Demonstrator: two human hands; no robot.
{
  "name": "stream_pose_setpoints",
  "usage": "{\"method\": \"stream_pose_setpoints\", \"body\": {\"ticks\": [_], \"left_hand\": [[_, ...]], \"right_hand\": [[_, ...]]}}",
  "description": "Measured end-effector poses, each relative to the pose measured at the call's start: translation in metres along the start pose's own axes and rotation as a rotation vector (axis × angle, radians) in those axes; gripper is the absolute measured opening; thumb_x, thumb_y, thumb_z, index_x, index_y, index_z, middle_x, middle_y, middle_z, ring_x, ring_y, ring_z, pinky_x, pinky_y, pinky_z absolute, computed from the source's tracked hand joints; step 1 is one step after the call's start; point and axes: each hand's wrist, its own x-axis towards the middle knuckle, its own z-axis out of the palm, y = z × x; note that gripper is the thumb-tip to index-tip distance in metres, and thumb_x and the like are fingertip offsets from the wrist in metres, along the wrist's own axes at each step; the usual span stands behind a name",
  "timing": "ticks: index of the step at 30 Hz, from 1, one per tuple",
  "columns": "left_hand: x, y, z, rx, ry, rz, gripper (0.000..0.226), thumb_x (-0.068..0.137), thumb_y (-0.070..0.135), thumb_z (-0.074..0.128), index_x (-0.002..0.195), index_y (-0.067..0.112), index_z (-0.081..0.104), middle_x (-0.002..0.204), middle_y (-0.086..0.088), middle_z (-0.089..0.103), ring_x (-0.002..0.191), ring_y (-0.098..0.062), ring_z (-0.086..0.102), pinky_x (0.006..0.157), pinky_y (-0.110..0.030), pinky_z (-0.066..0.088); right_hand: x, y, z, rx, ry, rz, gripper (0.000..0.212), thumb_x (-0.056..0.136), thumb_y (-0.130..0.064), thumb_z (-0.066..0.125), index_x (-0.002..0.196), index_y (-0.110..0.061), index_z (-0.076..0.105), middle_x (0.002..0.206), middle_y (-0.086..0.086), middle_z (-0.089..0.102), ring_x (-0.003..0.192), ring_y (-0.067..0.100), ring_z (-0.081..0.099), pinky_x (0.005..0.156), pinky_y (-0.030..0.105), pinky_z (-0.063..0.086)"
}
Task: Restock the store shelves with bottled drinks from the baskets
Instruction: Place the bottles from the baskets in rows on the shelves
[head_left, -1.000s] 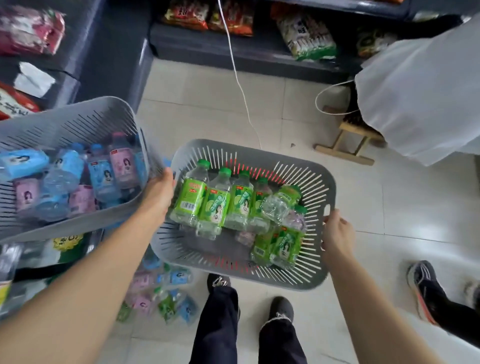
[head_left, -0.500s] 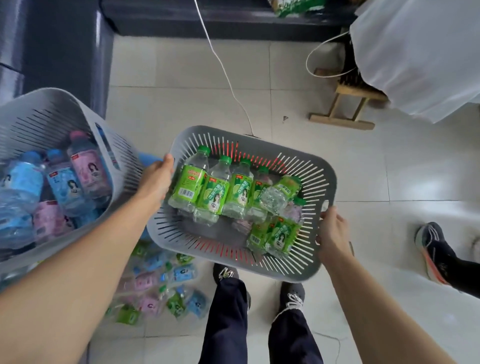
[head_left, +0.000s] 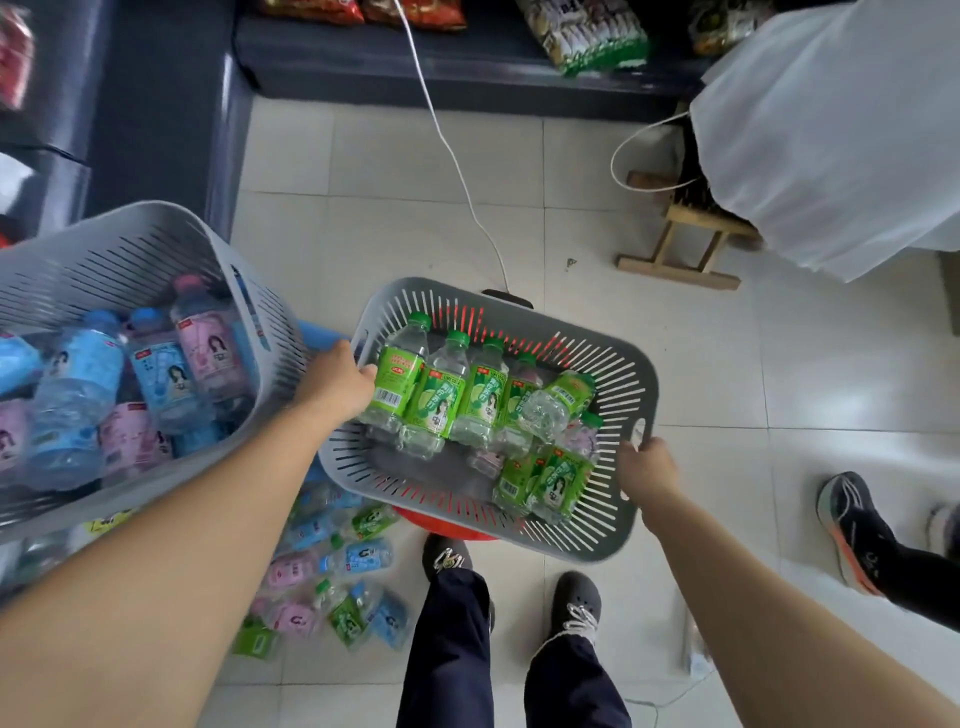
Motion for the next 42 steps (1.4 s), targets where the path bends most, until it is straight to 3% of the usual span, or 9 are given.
{"method": "stream_pose_setpoints", "body": {"ticks": [5,7,10,13,21,25,32,36,42], "left_hand": [[-0.038,-0.01,-0.017,0.185,0.012,0.121,0.043,0.097,0.034,0.048,0.127,0.002,0.048,0.126,-0.017,0.051,0.117,-0.032,0.051,0.096,-0.041,0.041],[-0.056,-0.013,-0.023,0.25,0.028,0.138,0.039,0.096,0.037,0.049,0.12,0.005,0.053,0.121,-0.015,0.055,0.112,-0.031,0.053,0.094,-0.041,0.043],[-0.082,-0.018,-0.035,0.231,0.094,0.114,0.037,0.094,0.038,0.051,0.115,0.009,0.057,0.117,-0.012,0.058,0.108,-0.031,0.056,0.09,-0.043,0.048],[-0.113,-0.028,-0.05,0.223,0.193,0.073,0.038,0.093,0.04,0.052,0.117,0.011,0.056,0.118,-0.01,0.058,0.109,-0.03,0.057,0.085,-0.04,0.05],[-0.17,-0.108,-0.088,0.162,0.309,-0.094,0.038,0.093,0.039,0.053,0.121,0.014,0.056,0.12,-0.008,0.058,0.11,-0.028,0.056,0.086,-0.039,0.051],[-0.184,-0.16,-0.105,0.143,0.337,-0.162,0.034,0.093,0.035,0.053,0.12,0.015,0.056,0.117,-0.007,0.059,0.108,-0.028,0.057,0.082,-0.037,0.05],[-0.165,-0.237,-0.127,0.108,0.337,-0.209,0.023,0.092,0.027,0.053,0.108,0.011,0.059,0.106,-0.009,0.059,0.1,-0.027,0.056,0.076,-0.036,0.049],[-0.146,-0.259,-0.134,0.115,0.317,-0.204,0.027,0.094,0.03,0.053,0.113,0.012,0.058,0.107,-0.01,0.059,0.1,-0.027,0.057,0.073,-0.035,0.043],[-0.093,-0.279,-0.131,0.04,0.265,-0.188,0.04,0.094,0.037,0.052,0.127,0.014,0.053,0.12,-0.011,0.055,0.111,-0.03,0.053,0.087,-0.04,0.047]], "right_hand": [[-0.03,-0.013,-0.012,-0.322,-0.012,-0.139,0.031,0.088,-0.025,0.051,0.108,-0.003,0.06,0.111,0.018,0.064,0.104,0.037,0.059,0.087,0.039,0.05],[-0.04,-0.018,-0.014,-0.552,-0.034,-0.192,0.046,0.086,-0.032,0.048,0.123,-0.005,0.055,0.124,0.019,0.06,0.114,0.035,0.055,0.095,0.039,0.048],[-0.057,-0.037,-0.016,-0.778,-0.04,-0.31,0.044,0.09,-0.031,0.044,0.127,-0.008,0.051,0.13,0.017,0.052,0.121,0.032,0.049,0.097,0.037,0.044],[-0.078,-0.063,-0.014,-0.818,-0.064,-0.472,0.038,0.093,-0.029,0.046,0.124,-0.01,0.055,0.124,0.013,0.059,0.105,0.026,0.056,0.088,0.032,0.047],[-0.166,-0.139,0.031,-0.881,-0.154,-0.906,0.047,0.095,-0.036,0.048,0.139,-0.018,0.045,0.133,0.01,0.057,0.121,0.029,0.054,0.097,0.037,0.047],[-0.214,-0.173,0.075,-0.904,-0.178,-1.051,0.044,0.094,-0.038,0.049,0.133,-0.016,0.05,0.13,0.012,0.059,0.121,0.03,0.053,0.095,0.037,0.046],[-0.268,-0.217,0.16,-0.903,-0.204,-1.114,0.042,0.094,-0.036,0.053,0.129,-0.013,0.053,0.131,0.013,0.057,0.122,0.031,0.052,0.096,0.035,0.043],[-0.271,-0.231,0.196,-0.893,-0.197,-1.096,0.041,0.095,-0.034,0.053,0.131,-0.013,0.053,0.131,0.014,0.058,0.121,0.032,0.053,0.097,0.036,0.044],[-0.252,-0.255,0.24,-1.018,-0.206,-1.055,0.046,0.095,-0.042,0.052,0.13,-0.014,0.051,0.131,0.014,0.057,0.119,0.032,0.054,0.093,0.036,0.046]]}}
